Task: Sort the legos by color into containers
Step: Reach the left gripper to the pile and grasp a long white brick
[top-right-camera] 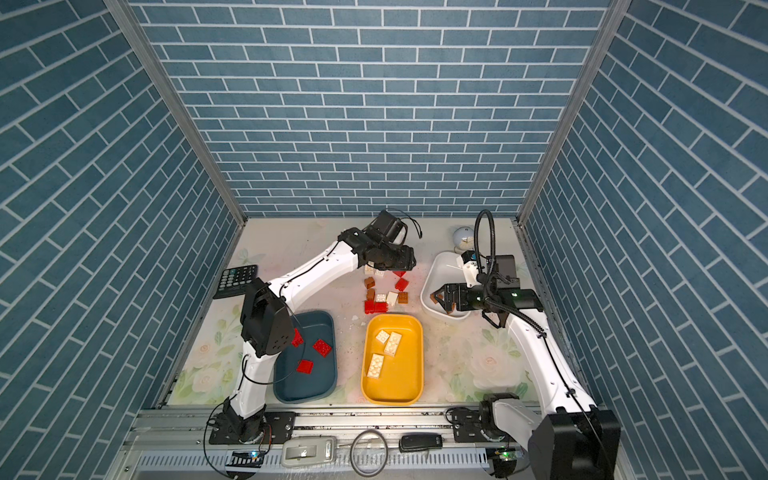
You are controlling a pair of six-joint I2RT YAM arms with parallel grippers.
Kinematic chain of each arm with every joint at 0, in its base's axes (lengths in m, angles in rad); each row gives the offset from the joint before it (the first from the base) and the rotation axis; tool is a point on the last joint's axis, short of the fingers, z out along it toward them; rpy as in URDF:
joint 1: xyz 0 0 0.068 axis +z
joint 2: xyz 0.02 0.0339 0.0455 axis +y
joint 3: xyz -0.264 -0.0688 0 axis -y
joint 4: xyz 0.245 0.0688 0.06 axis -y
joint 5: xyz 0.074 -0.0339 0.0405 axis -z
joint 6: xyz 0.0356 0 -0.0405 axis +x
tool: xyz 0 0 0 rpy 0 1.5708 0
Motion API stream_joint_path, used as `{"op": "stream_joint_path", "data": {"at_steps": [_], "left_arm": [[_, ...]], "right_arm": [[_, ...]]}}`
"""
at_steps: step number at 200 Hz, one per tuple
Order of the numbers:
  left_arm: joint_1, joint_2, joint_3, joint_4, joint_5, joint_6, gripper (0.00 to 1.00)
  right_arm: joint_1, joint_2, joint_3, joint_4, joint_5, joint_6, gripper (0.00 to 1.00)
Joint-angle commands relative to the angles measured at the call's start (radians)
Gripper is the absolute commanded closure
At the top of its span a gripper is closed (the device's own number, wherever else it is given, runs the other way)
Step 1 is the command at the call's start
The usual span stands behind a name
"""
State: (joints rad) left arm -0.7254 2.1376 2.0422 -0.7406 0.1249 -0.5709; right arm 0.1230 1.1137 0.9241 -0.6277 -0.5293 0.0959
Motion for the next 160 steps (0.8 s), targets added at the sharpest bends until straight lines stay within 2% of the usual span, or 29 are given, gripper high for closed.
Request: {"op": "stream_joint_path", "data": {"at_steps": [1,74,123,160], "left_arm": [[0.048,0.018,-0.020,-0.097,-0.142,0.046,0.34],[0.138,0.157,0.060,-0.119,-0.266,0.054,0.34],[0.161,0.249,0.090,-0.110,-0.243,0.056,0.34],[0.177,0.286,0.092,-0.085,-0.227,0.053,0.42]], "right_arm": [[-0.001,0.023,0.037,0.002,-0.046,-0.025,0.02],[0.027,0.061,0.051,0.017,-0.052,-0.013,0.02],[0.043,0.074,0.044,0.025,-0.044,-0.008,0.02],[0.044,0.079,0.039,0.026,-0.043,-0.007,0.02]]}}
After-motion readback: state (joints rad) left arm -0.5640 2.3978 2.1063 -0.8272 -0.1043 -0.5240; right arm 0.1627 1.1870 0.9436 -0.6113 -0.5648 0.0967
